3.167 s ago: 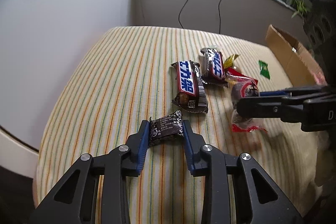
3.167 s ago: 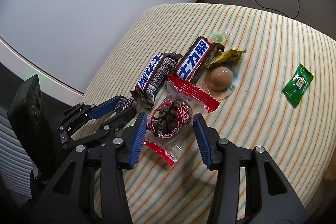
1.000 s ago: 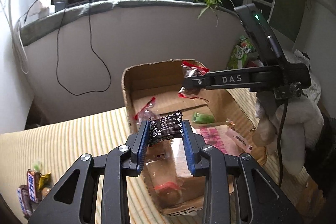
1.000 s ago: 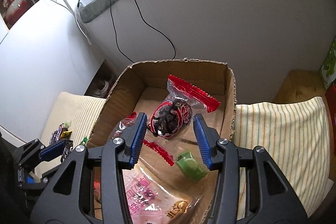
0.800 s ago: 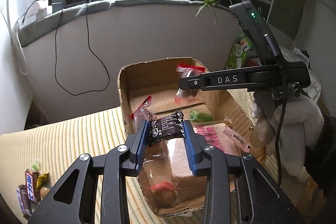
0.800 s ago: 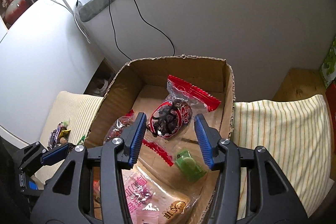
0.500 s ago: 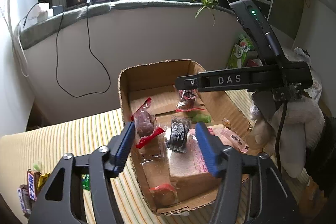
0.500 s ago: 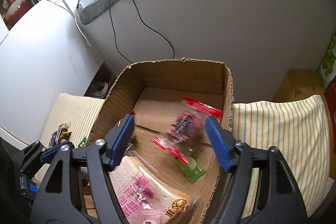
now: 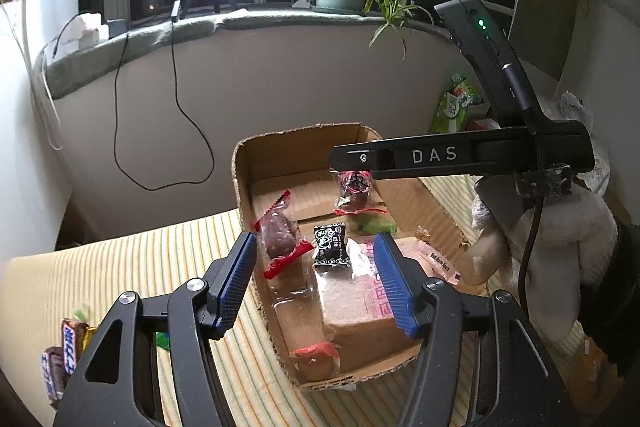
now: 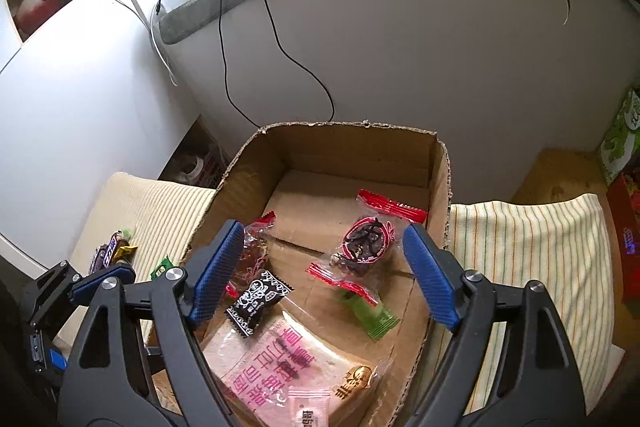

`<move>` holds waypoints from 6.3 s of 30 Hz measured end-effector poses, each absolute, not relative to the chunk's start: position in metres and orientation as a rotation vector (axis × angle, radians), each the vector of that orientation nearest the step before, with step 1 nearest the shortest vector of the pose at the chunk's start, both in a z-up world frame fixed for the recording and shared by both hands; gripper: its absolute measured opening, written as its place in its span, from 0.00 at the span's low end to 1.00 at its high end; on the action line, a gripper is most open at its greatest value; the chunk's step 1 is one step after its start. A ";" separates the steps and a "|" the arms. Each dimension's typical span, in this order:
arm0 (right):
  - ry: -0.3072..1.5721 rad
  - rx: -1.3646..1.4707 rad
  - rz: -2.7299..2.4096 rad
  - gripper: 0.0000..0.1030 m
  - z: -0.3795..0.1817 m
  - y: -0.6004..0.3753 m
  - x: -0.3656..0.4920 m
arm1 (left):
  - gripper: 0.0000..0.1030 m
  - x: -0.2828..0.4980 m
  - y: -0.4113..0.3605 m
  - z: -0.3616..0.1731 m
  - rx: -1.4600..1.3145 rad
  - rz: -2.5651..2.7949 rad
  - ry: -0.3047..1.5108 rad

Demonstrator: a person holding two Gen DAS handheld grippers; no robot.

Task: Organize snacks
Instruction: 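Move both open tools back over the snacks on the bed, then grasp a Snickers bar with the left tool while the right tool grasps the wrapped egg, then carry the Snickers bar and egg into the box and open both tools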

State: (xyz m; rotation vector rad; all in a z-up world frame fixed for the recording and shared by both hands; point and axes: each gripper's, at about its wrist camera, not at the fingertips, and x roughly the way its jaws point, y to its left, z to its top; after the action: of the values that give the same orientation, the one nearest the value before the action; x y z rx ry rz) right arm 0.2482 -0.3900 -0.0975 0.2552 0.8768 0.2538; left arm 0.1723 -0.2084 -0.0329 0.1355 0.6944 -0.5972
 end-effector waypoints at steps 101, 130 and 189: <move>0.931 -0.143 0.650 0.28 -0.159 -0.054 0.222 | 0.28 0.176 0.060 -0.121 -0.071 -0.172 0.880; 0.858 -0.035 0.653 0.28 -0.120 -0.130 0.175 | 0.26 0.178 0.055 -0.129 -0.012 -0.136 0.922; 0.821 0.129 0.323 0.28 -0.105 -0.384 0.245 | 0.26 0.203 -0.219 -0.048 0.153 -0.572 0.757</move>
State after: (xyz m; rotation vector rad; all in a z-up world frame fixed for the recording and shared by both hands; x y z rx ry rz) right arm 0.2453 -0.3839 -0.1052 0.1291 0.8210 0.3232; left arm 0.2034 -0.2190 -0.0480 0.1526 0.7570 -0.5720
